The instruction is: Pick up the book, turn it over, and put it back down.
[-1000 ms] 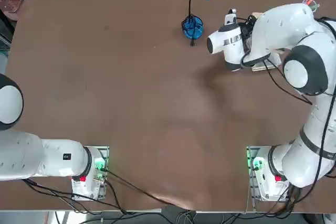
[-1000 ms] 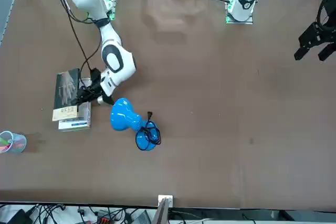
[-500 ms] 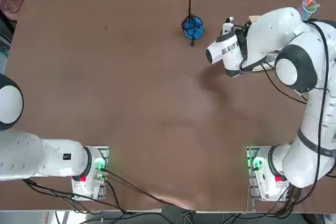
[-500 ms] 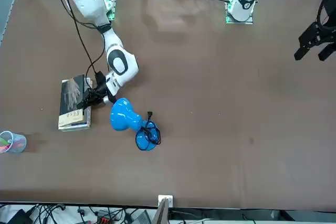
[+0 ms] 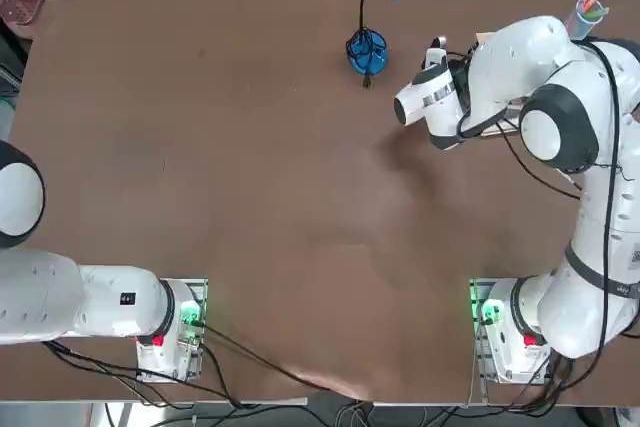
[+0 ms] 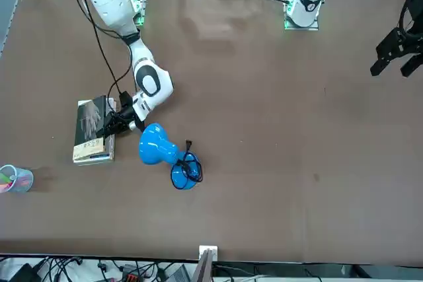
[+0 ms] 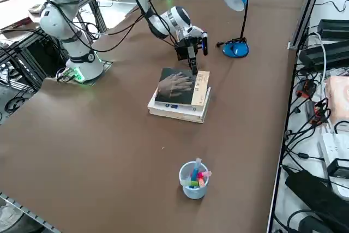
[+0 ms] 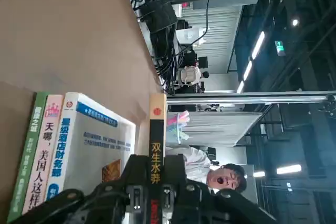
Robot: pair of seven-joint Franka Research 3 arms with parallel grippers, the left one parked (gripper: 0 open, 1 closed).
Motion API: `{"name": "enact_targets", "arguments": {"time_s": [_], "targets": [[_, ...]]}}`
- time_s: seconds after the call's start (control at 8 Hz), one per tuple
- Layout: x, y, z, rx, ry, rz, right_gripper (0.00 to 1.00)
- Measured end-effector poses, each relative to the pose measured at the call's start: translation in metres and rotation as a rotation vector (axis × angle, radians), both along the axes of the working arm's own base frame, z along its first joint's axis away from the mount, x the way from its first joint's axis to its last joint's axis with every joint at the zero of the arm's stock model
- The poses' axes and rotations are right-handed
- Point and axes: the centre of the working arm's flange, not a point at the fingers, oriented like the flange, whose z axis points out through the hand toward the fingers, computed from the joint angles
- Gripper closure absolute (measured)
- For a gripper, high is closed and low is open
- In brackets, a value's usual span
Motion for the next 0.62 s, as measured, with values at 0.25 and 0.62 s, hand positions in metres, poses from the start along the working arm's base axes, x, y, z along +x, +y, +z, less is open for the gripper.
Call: {"name": "enact_targets", "arguments": {"time_s": [0.25,0.62], "targets": [[-0.004,-0.004,-0.005,-0.007,0.009,-0.003,0.89],[-0.008,-0.009,-0.018,-0.017,0.026,-0.007,0.89]]}}
